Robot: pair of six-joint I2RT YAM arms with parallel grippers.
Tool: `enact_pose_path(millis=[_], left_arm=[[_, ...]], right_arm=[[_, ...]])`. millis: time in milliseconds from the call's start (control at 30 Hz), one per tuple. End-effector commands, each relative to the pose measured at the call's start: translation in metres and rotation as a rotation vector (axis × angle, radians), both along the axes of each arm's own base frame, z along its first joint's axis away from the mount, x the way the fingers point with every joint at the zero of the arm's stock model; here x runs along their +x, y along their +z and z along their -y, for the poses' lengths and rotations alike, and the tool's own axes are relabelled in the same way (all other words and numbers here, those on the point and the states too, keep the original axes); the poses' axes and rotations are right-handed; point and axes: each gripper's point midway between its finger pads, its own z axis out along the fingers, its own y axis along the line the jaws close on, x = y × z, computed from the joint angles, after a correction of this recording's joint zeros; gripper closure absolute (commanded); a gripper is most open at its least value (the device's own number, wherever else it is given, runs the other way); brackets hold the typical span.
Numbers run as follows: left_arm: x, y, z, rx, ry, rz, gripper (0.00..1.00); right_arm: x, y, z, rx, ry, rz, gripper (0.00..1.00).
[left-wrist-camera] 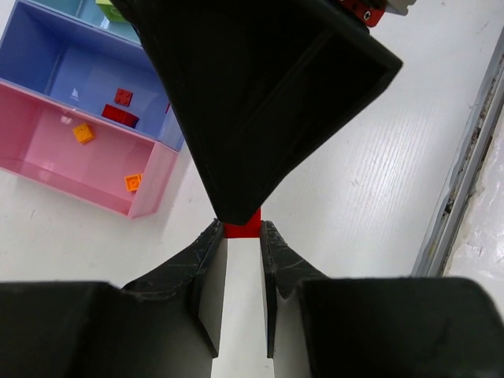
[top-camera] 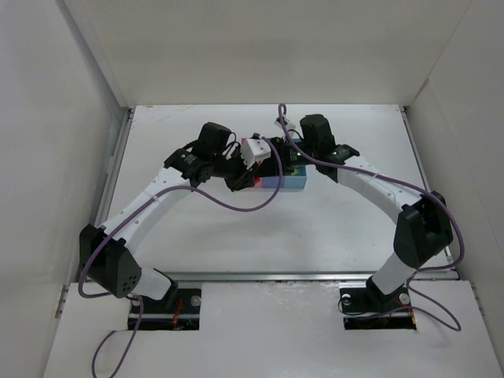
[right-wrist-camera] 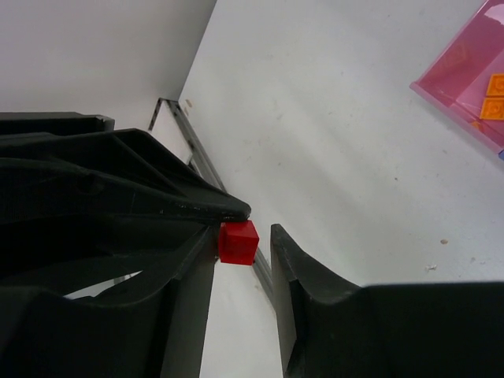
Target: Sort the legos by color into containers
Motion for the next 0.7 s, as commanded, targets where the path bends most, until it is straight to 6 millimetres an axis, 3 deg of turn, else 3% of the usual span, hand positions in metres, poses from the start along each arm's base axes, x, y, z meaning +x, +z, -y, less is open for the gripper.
enact_pose_path(millis=[0,267,367,533,633,667], left_arm=[[0.005,0.021,0.006,-0.044,0.002,0.037,1.0],[0.008,0.02,0.006,-0.046,0.016,0.041,1.0],[0.008,0.02,0.006,-0.046,0.016,0.041,1.0],[0.009,0.019,0.005,-0.04,0.024,0.045,1.0],[0.008,0.015,0.004,-0.031,0.019,0.043,1.0],[0.005,0.002,0.0,-0.005,0.026,0.016,1.0]], right_arm=[[0.004,0.024,-0.009,0.051,0.026,0.07,0.59],[0.0,0.021,-0.009,0.054,0.044,0.057,0.57],[0.0,0.021,-0.009,0.054,0.044,0.057,0.66],[0.0,0.021,-0.009,0.054,0.044,0.057,1.0],[0.004,0.019,-0.006,0.038,0.018,0.074,1.0],[0.004,0.01,-0.005,0.023,0.007,0.06,1.0]])
